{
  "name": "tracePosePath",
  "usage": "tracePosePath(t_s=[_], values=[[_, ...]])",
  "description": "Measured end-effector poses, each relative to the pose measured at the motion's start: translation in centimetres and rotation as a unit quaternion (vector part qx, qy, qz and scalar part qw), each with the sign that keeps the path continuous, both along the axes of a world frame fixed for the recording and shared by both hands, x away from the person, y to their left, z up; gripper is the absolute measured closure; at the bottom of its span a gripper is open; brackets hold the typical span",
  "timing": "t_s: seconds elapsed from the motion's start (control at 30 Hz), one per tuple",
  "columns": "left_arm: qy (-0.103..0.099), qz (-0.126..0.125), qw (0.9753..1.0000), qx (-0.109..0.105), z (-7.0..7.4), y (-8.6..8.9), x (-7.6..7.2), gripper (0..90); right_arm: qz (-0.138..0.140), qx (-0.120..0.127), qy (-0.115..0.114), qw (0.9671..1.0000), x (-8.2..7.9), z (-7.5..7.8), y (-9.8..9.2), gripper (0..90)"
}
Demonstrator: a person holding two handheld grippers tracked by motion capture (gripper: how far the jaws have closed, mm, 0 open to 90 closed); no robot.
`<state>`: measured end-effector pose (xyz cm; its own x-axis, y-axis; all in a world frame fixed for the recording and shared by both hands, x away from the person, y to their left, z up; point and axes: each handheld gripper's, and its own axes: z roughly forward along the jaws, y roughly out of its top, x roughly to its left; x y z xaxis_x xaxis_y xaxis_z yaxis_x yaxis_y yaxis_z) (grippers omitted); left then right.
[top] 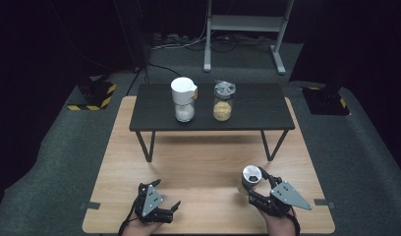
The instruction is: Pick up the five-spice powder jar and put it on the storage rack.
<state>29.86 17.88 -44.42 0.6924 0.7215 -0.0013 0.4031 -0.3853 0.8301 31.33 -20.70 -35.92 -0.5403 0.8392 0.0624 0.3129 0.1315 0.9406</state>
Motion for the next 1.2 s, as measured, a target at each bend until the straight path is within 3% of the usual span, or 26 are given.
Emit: tracePosePath(t_s=[1.2], values=[[0.001, -0.001, 1.0000, -0.004, 0.0, 0.1, -0.1, 0.8, -0.011, 0.010, -0.035, 0.9993, 3.1, 6.3, -0.5, 34.7]])
